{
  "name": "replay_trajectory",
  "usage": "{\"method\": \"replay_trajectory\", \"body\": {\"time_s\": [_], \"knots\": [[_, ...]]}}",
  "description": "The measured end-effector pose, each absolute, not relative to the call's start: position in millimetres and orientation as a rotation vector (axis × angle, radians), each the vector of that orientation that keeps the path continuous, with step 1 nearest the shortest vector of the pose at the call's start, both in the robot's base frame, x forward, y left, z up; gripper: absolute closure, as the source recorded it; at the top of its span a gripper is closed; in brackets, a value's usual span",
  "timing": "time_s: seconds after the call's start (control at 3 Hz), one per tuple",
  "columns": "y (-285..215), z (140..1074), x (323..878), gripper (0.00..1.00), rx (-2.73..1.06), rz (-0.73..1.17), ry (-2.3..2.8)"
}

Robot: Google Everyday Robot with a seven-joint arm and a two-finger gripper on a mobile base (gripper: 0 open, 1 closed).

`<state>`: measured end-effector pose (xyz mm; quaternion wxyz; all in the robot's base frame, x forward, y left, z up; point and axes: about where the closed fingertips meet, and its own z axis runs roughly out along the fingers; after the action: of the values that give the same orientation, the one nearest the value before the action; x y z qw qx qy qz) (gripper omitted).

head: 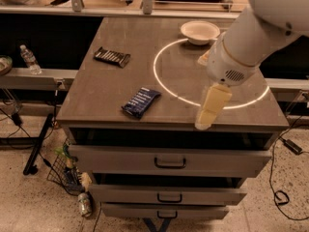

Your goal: Move rxbar blueberry near paper bowl

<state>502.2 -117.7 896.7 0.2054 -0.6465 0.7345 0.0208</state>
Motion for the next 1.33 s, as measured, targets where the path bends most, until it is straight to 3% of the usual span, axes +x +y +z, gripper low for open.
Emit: {"method": "replay_trajectory", "body": {"time_s": [0.67,1.33], "knots": [[-43,858,531,0.00,-1.783,0.158,1.984],[1,834,543,0.00,-1.765,0.231,1.972]]}}
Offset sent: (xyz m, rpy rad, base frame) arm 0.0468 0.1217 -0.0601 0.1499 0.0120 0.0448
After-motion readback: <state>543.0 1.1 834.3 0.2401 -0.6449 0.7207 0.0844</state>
